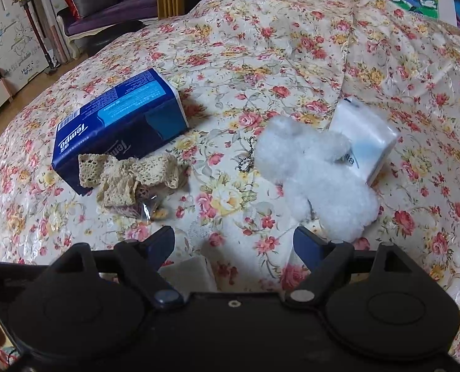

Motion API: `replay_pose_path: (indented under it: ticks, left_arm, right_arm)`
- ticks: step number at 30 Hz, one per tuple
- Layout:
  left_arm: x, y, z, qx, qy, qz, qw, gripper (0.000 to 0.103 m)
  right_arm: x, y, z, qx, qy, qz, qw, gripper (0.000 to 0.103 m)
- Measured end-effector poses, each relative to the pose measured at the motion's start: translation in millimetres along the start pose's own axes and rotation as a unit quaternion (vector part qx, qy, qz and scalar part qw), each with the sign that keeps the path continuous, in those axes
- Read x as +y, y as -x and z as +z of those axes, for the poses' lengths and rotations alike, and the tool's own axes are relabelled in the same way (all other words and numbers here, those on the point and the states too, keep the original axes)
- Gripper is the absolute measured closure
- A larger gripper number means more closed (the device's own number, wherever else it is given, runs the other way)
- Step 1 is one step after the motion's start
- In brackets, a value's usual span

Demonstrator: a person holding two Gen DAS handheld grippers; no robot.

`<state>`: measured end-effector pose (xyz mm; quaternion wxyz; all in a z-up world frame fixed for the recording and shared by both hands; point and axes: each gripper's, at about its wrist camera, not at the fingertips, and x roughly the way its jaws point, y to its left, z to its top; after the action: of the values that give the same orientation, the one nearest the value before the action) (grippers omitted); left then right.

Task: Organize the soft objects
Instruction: 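Reach the left tool toward the blue mask by the tape roll while the right tool approaches the white plush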

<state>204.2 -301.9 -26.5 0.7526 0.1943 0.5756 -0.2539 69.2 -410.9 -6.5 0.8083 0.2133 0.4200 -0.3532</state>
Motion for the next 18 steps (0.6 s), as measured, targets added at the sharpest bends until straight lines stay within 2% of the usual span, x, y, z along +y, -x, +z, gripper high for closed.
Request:
replay_pose_path:
  ticks: [4, 6, 7, 13, 18]
  left_arm:
    - [-0.3, -6.5, -4.6, 0.011, -0.002, -0.004, 0.9999, 0.032]
    - [0.6, -9.7, -5.2, 0.016, 0.000, -0.019, 0.9997, 0.050]
    - [1.3, -10.9, -4.7, 0.019, 0.004, -0.034, 0.9992, 0.054]
    - [-2.8, -5.0, 4.8, -0.005, -0.002, -0.024, 0.9997, 0.055]
    - [6.6, 3.7, 23.2, -0.021, 0.021, -0.018, 0.9994, 0.055]
  right_arm:
    - [-0.5, -1.9, -0.1, 0.002, -0.002, 0.001, 1.000, 0.020]
    - [0.4, -1.5, -0.4, 0.002, -0.001, 0.003, 1.000, 0.020]
    - [0.9, -1.1, -0.5, 0.000, 0.000, 0.003, 1.000, 0.020]
    - [2.2, 2.8, -1.4, -0.003, 0.003, 0.007, 1.000, 0.020]
    - [10.3, 8.7, -6.1, -0.001, 0.022, 0.028, 0.999, 0.020]
